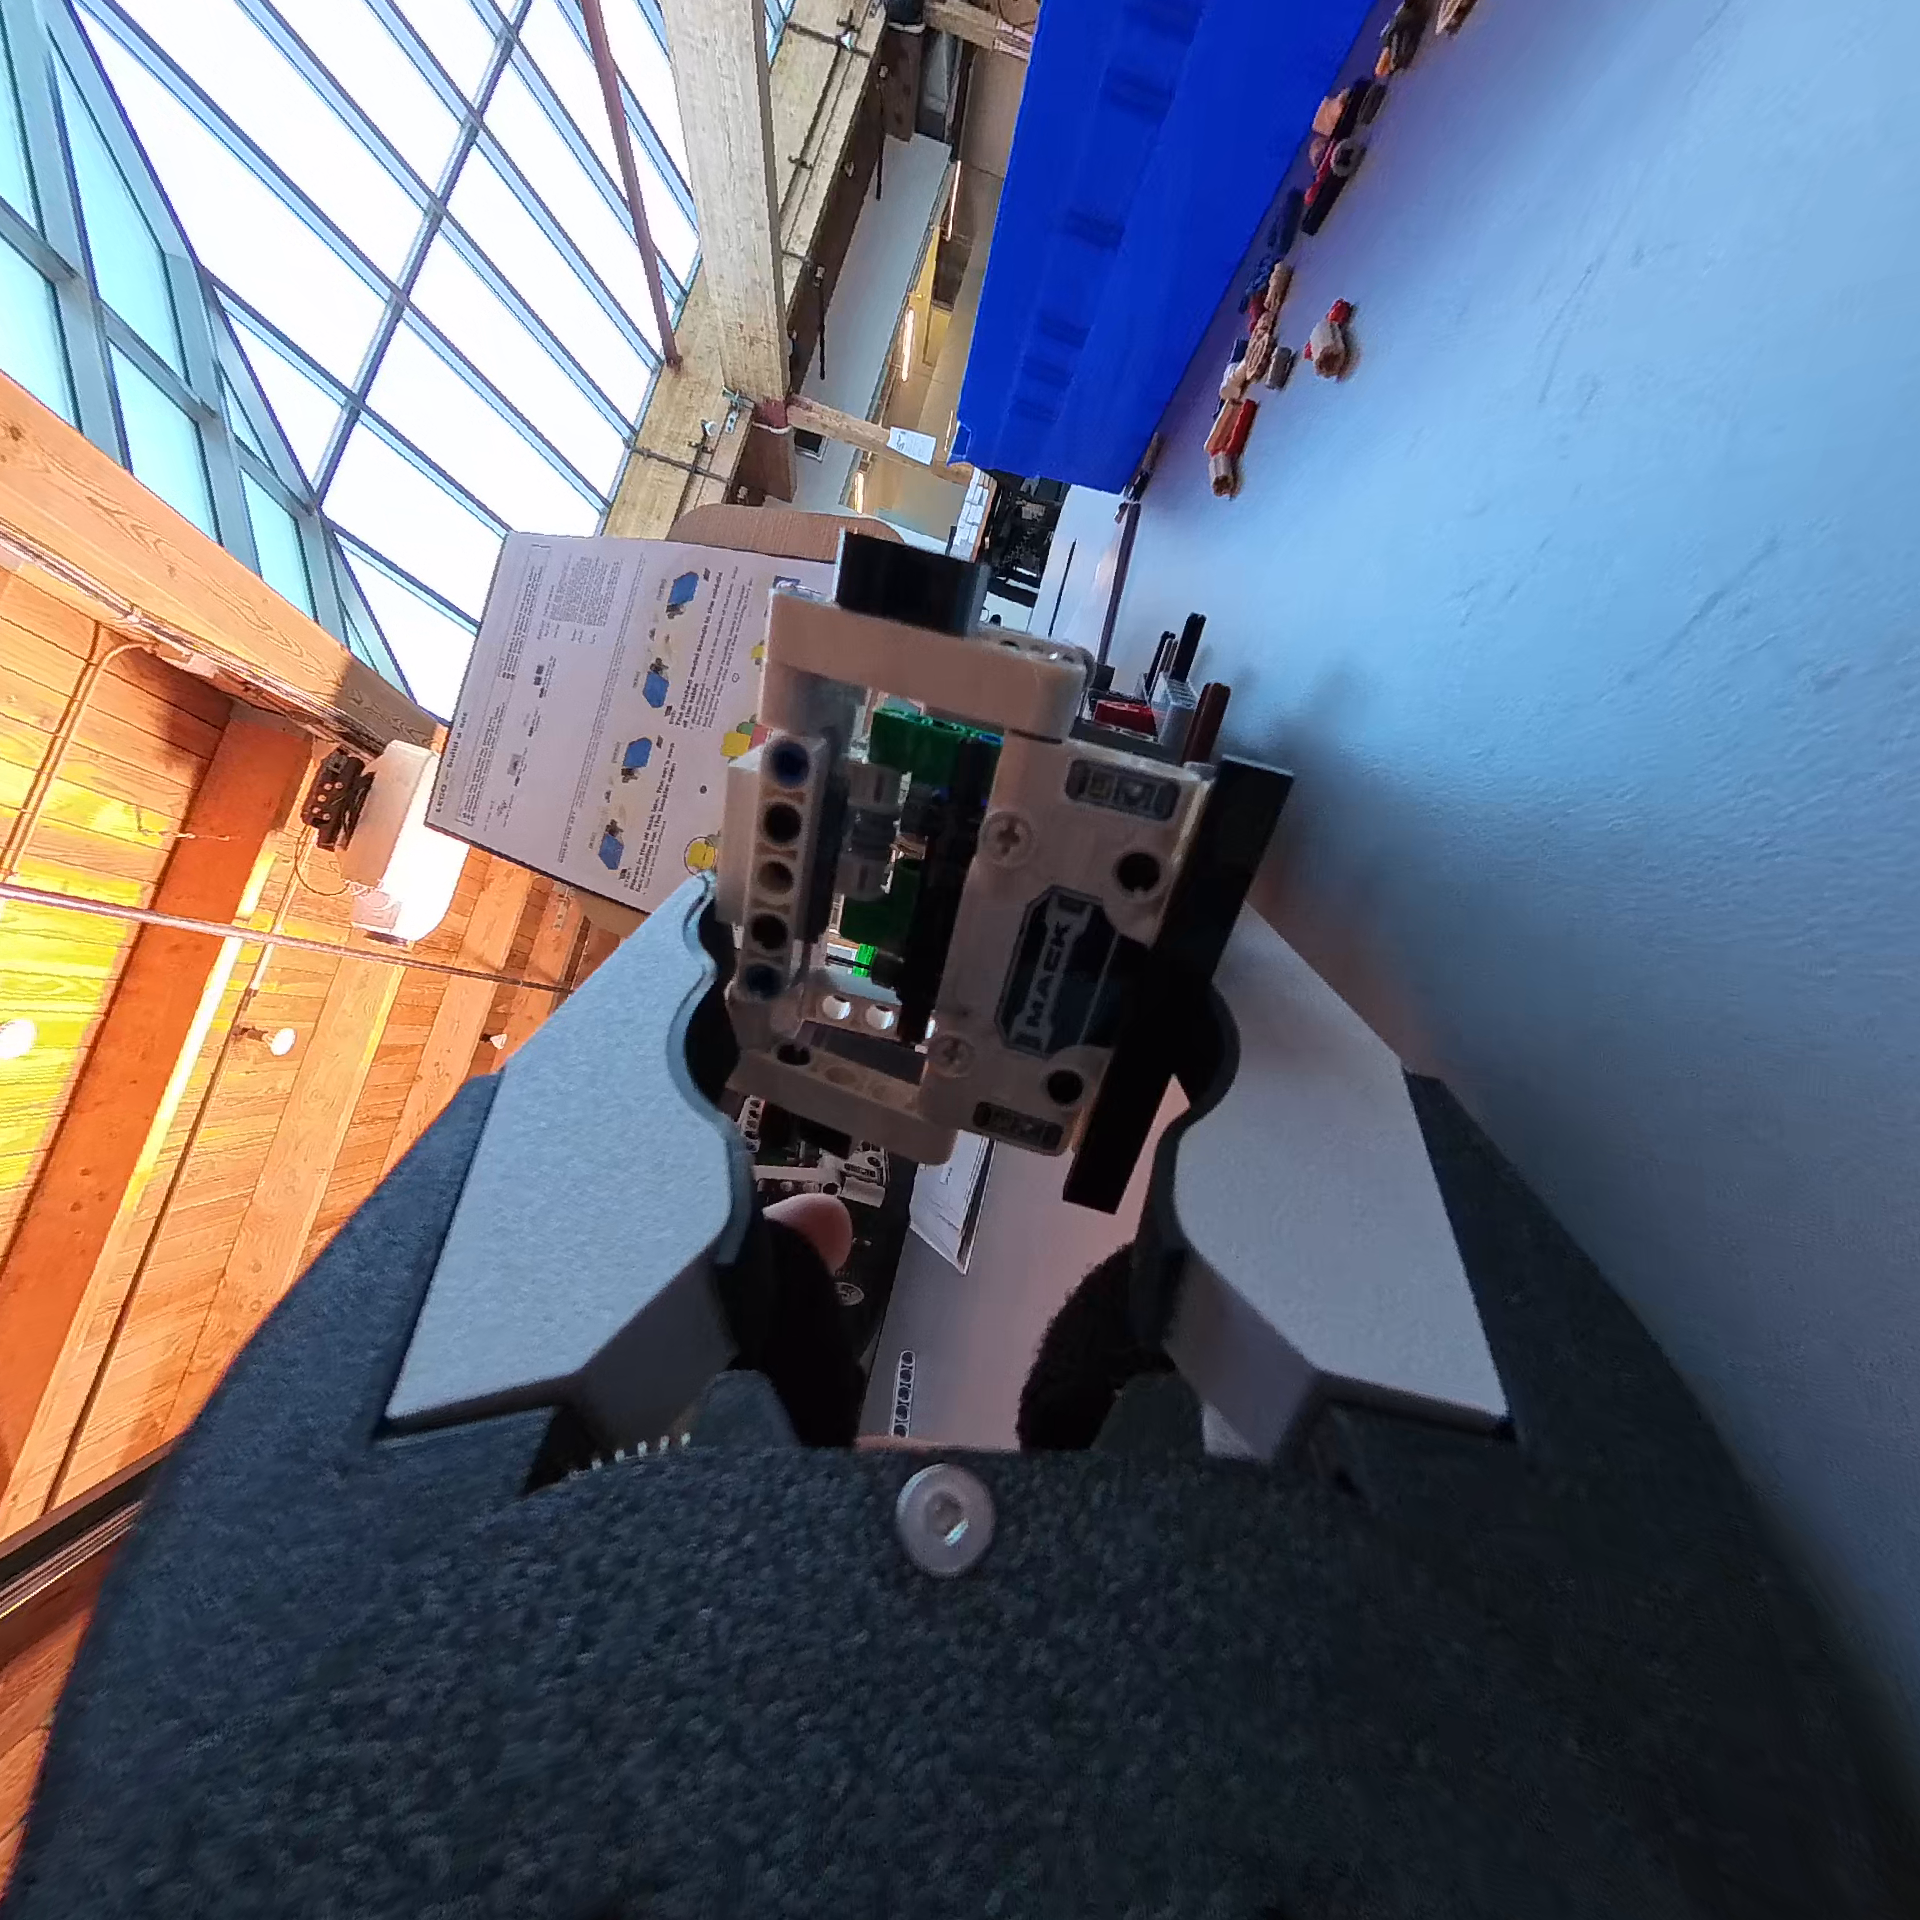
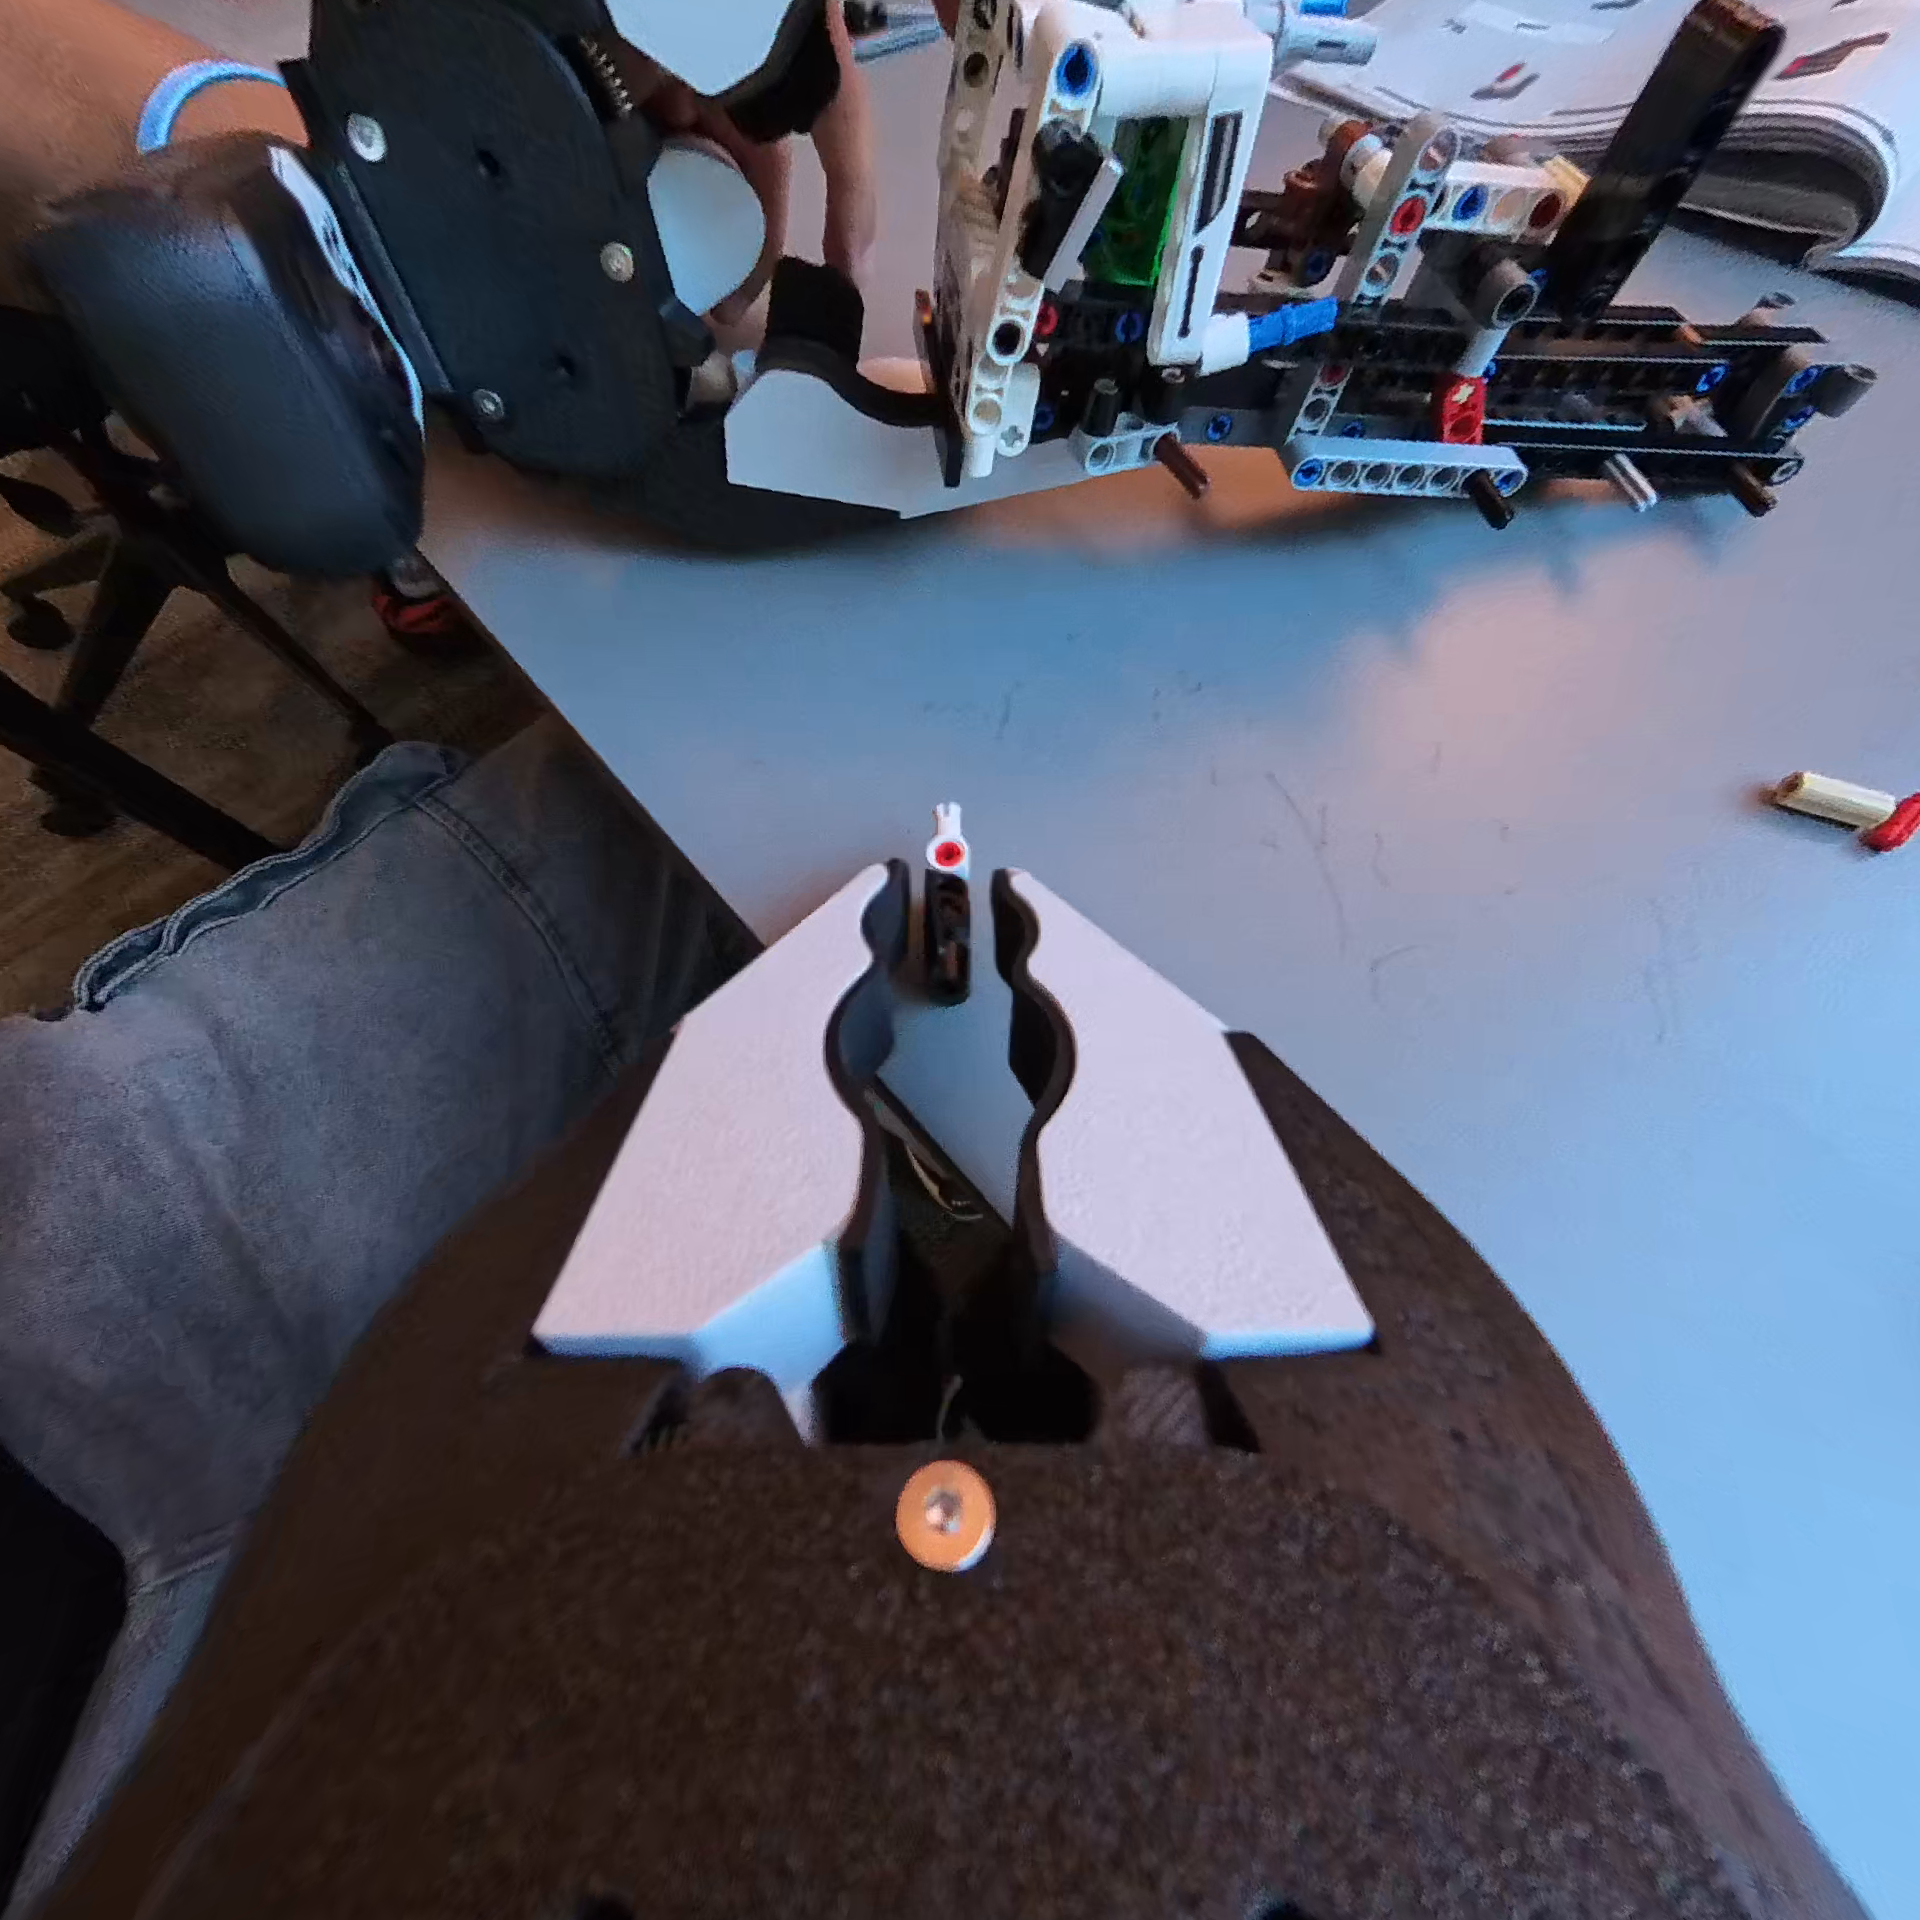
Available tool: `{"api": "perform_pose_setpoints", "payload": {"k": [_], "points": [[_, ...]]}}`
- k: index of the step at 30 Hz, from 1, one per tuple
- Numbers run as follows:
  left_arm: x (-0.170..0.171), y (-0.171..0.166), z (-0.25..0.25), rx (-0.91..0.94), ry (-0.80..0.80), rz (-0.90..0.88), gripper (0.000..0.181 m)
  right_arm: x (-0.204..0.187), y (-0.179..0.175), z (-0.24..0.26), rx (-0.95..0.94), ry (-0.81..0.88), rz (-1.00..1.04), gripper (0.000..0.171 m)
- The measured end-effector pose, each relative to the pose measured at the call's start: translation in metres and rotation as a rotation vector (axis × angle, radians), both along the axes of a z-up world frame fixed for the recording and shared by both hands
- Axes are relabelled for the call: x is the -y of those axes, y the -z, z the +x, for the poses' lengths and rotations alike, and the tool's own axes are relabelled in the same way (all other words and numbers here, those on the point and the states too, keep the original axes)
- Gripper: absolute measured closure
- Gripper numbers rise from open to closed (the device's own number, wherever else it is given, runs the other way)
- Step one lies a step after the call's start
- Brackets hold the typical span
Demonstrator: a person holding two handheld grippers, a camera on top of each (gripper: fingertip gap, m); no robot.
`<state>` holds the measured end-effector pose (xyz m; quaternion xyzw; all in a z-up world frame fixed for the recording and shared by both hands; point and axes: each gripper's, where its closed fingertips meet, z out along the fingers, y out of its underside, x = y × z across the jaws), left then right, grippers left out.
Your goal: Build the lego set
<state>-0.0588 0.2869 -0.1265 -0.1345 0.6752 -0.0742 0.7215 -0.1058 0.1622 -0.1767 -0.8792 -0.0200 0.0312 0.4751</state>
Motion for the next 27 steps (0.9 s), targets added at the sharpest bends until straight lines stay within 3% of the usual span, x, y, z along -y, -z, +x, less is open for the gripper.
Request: {"api": "perform_pose_setpoints", "payload": {"k": [9,13,18,27], "points": [[0.000,0.000,0.000,-0.001,0.002,0.002,0.097,0.026,-0.017,0.003,-0.014,0.298,0.225,0.141],[0.000,0.000,0.000,-0.002,0.003,0.000,0.097,0.032,-0.005,-0.013,-0.115,0.307,0.276,0.129],[0.002,0.001,-0.001,0.000,0.007,0.007,0.097,0.023,-0.014,-0.004,-0.099,0.311,0.347,0.139],[0.002,0.001,-0.001,-0.001,0.009,0.006,0.097,0.006,0.003,0.002,-0.107,0.345,0.189,0.147]]}}
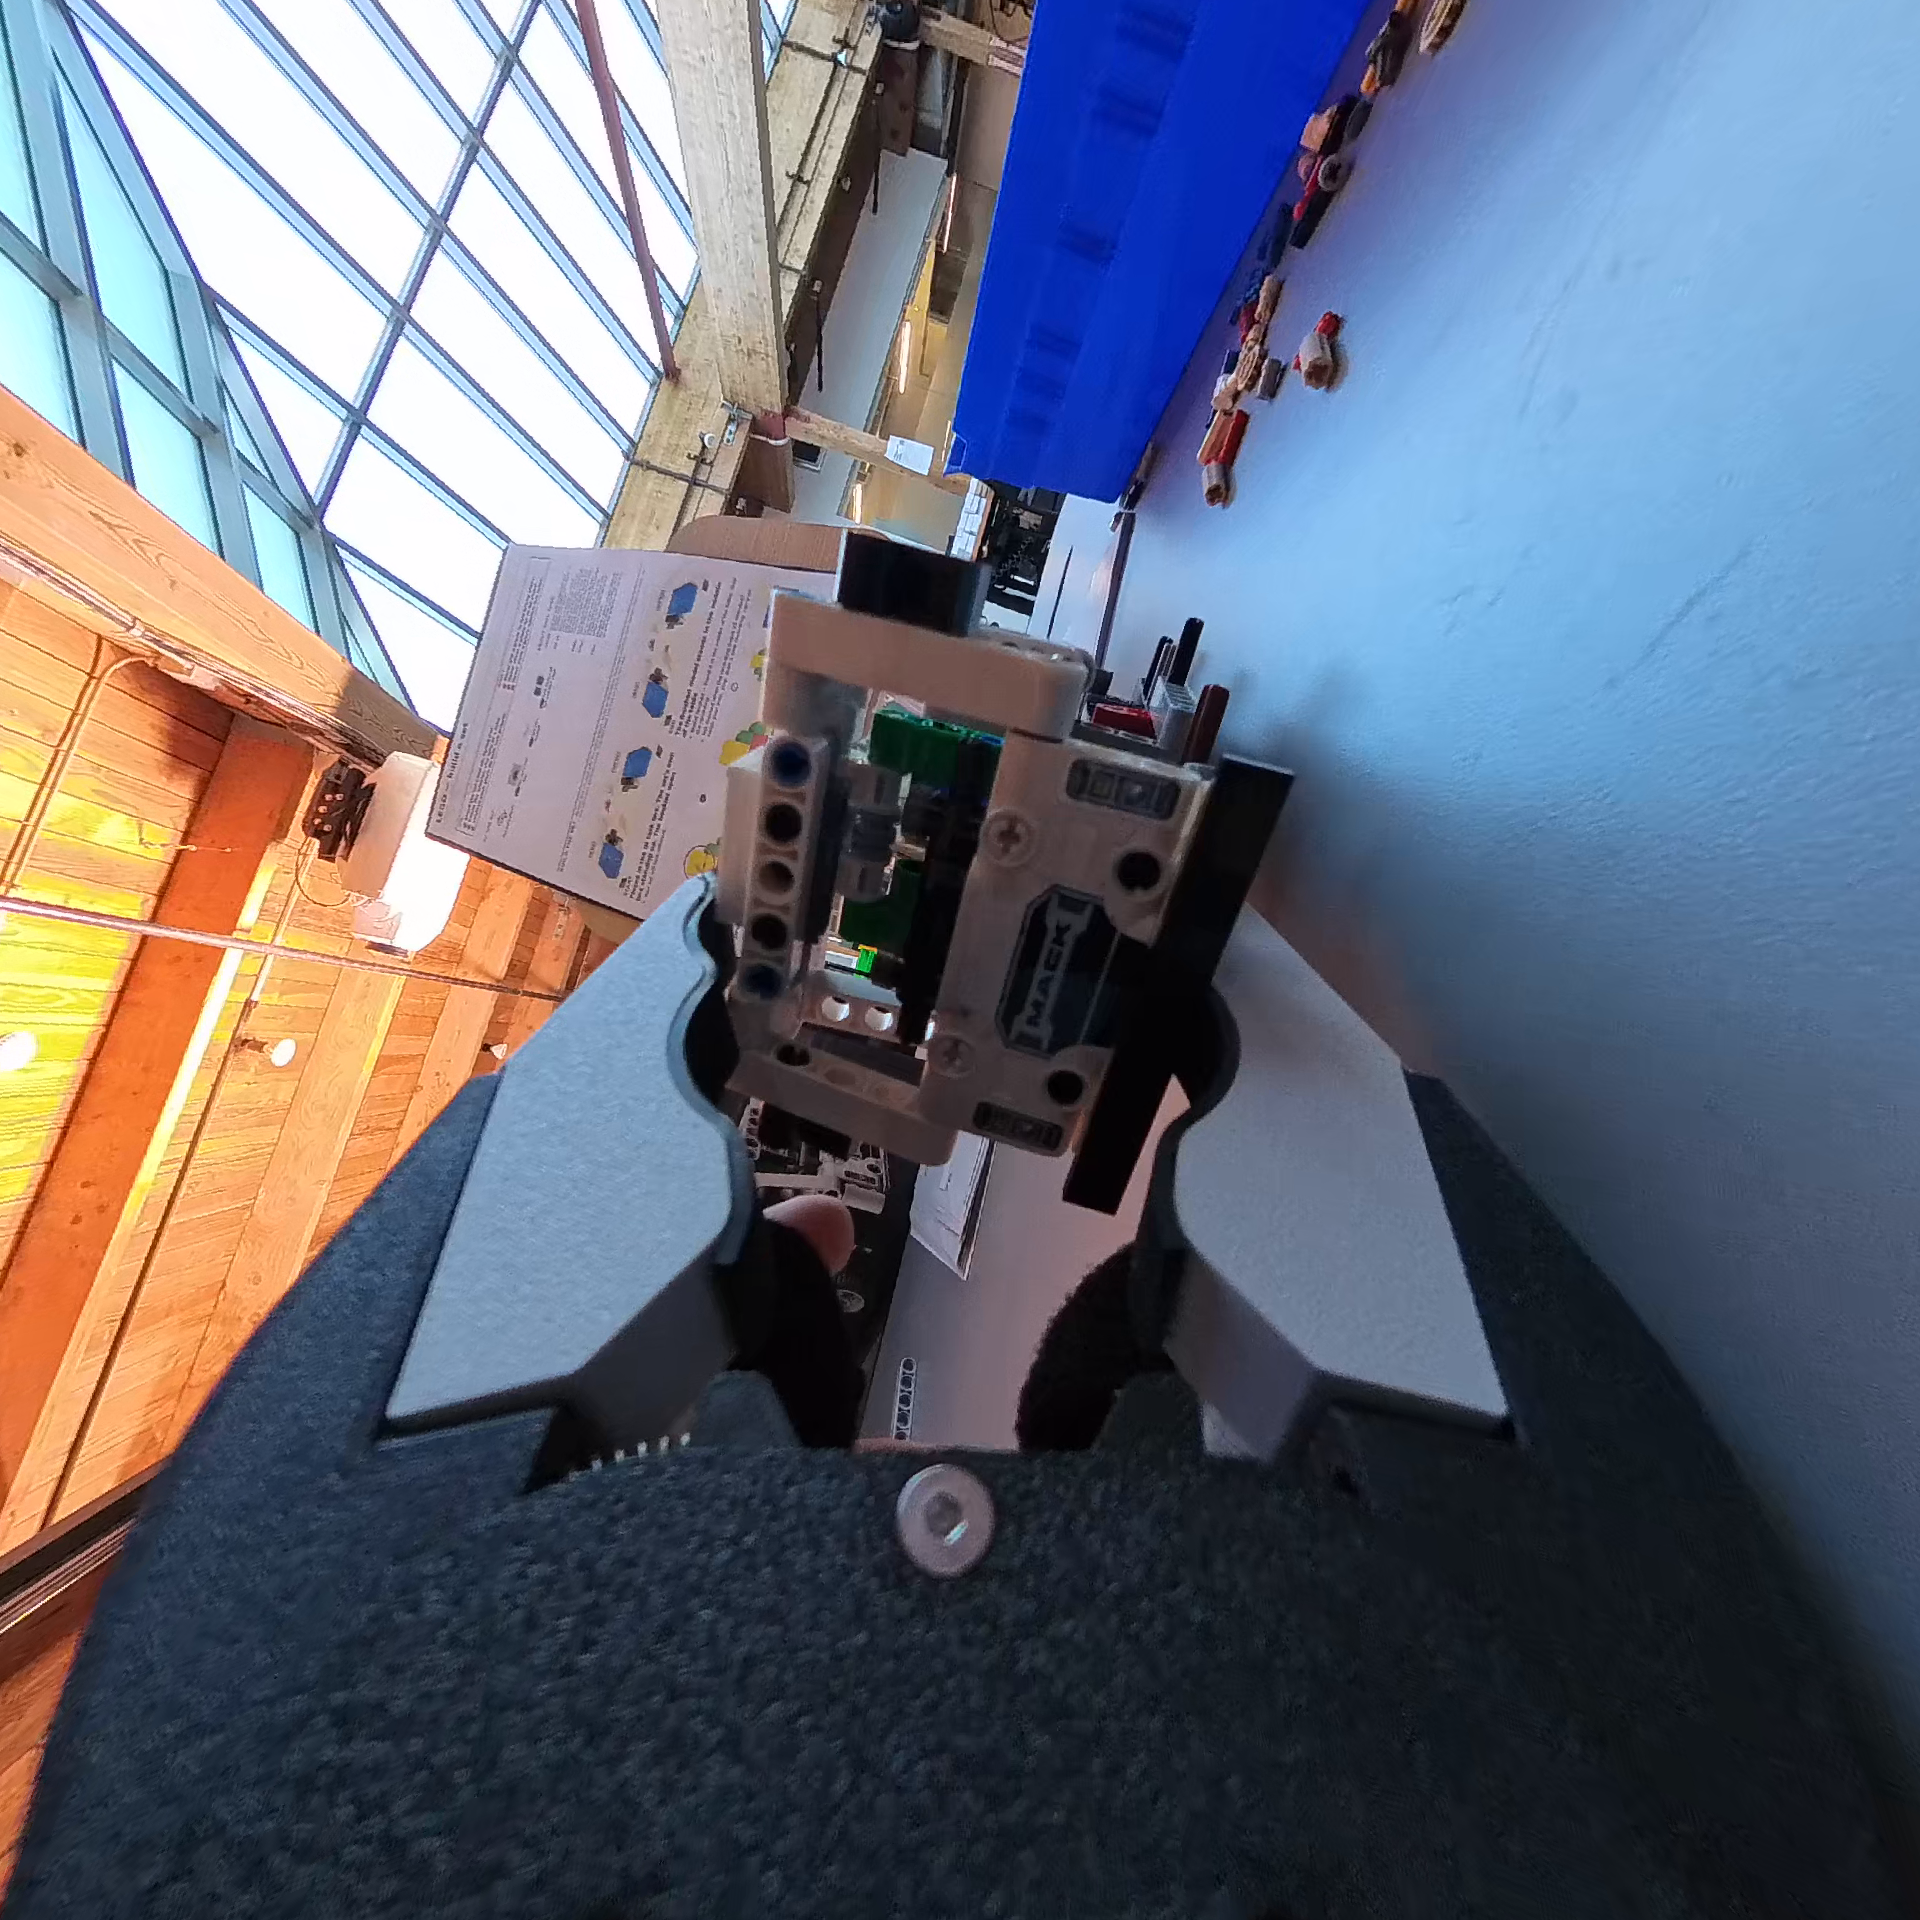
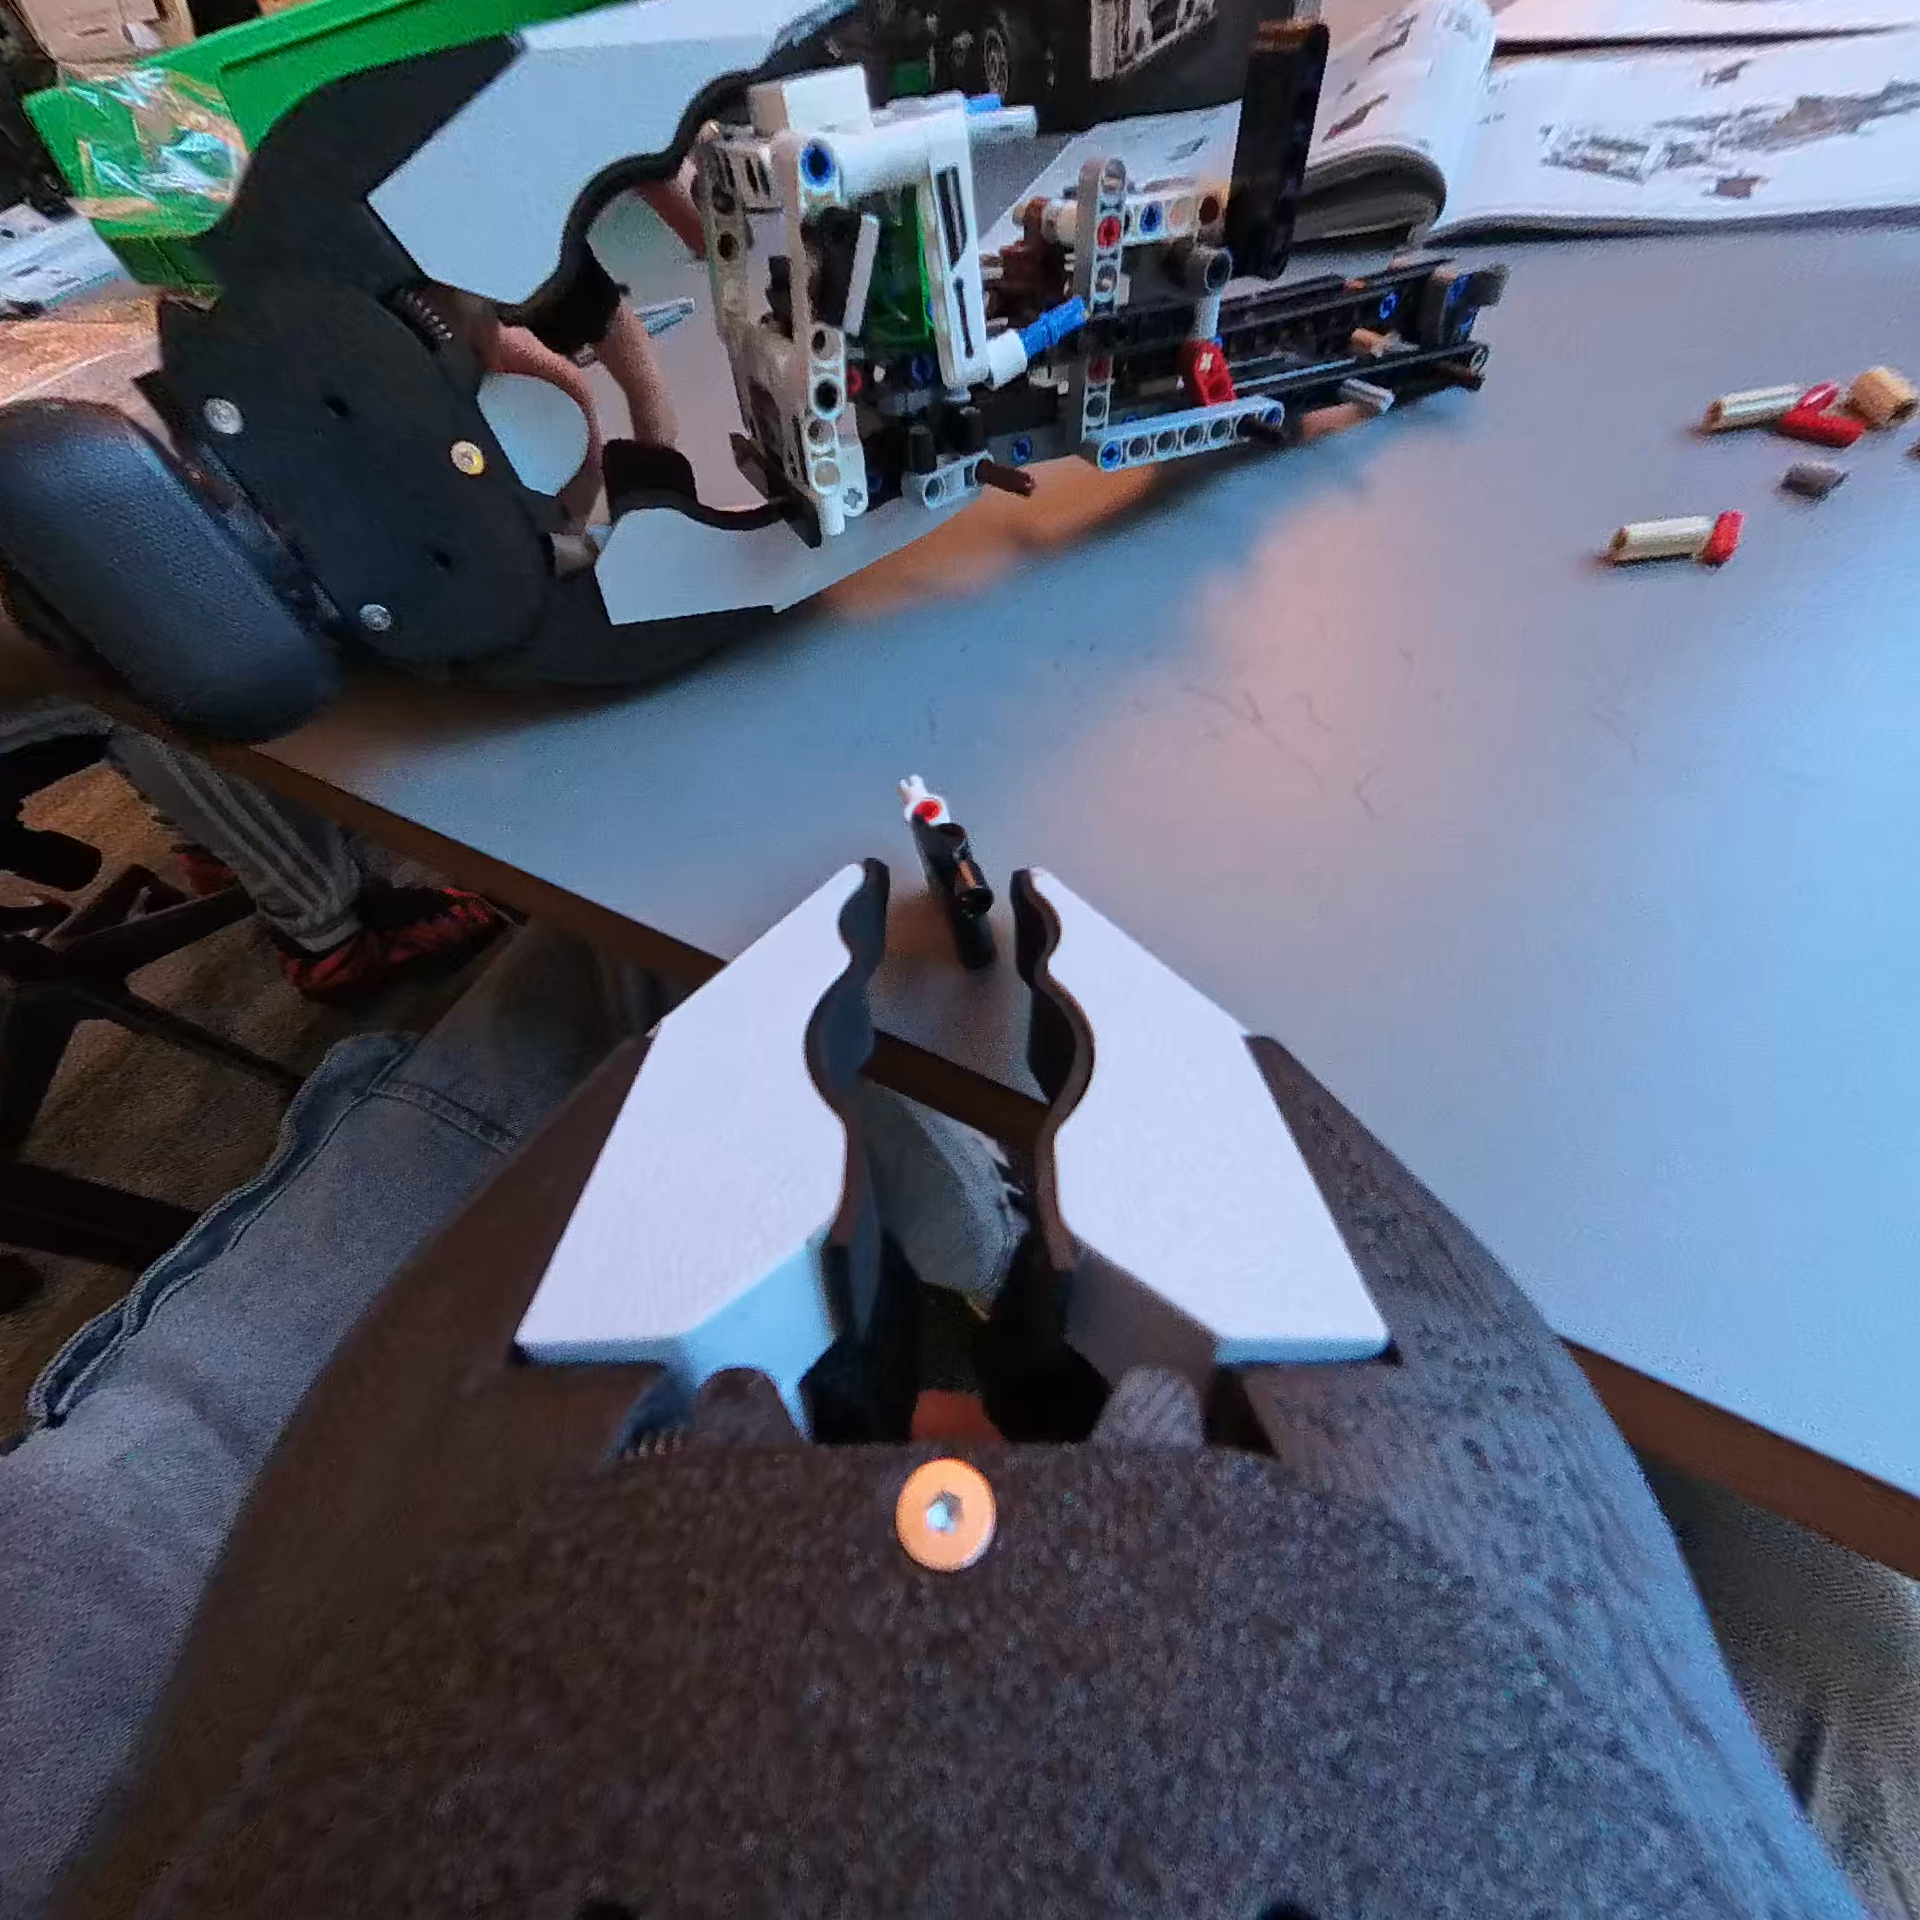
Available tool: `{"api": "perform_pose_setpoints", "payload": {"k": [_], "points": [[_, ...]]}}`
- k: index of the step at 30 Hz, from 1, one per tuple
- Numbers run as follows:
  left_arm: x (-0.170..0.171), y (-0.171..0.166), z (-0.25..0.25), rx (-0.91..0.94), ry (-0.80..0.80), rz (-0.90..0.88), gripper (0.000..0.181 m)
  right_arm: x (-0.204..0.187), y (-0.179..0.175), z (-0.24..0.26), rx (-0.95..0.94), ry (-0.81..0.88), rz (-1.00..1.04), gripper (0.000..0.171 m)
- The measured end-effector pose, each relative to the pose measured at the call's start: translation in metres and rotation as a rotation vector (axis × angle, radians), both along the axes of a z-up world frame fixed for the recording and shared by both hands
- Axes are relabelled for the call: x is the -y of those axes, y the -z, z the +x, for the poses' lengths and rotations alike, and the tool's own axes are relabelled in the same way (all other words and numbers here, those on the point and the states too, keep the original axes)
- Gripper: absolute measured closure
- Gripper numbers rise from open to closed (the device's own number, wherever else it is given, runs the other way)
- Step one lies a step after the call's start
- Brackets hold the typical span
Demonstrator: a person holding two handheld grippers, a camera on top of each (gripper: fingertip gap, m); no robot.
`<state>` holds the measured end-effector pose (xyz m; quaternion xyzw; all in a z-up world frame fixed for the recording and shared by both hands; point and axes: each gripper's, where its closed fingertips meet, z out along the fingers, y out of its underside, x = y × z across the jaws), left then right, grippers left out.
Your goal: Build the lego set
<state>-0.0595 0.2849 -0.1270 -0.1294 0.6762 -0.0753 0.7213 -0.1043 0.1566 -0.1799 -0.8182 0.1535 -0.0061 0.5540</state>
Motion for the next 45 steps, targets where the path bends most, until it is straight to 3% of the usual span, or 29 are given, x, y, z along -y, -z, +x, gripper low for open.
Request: {"api": "perform_pose_setpoints", "payload": {"k": [3,11,18,26,45], "points": [[0.000,0.000,0.000,-0.001,0.001,-0.004,0.097,-0.003,0.003,0.001,-0.014,-0.004,-0.008,0.164],[0.001,0.000,0.000,0.001,0.007,-0.003,0.097,-0.009,-0.011,-0.012,-0.070,-0.084,0.053,0.164],[0.005,-0.002,-0.001,0.010,0.021,-0.014,0.097,-0.029,-0.044,-0.017,-0.048,-0.238,-0.075,0.165],[0.008,-0.001,-0.001,0.018,0.017,0.021,0.098,-0.063,-0.028,-0.005,-0.018,-0.158,-0.148,0.165],[0.006,0.002,0.002,0.010,-0.055,0.059,0.099,-0.066,-0.026,-0.003,-0.039,-0.152,-0.163,0.165]]}}
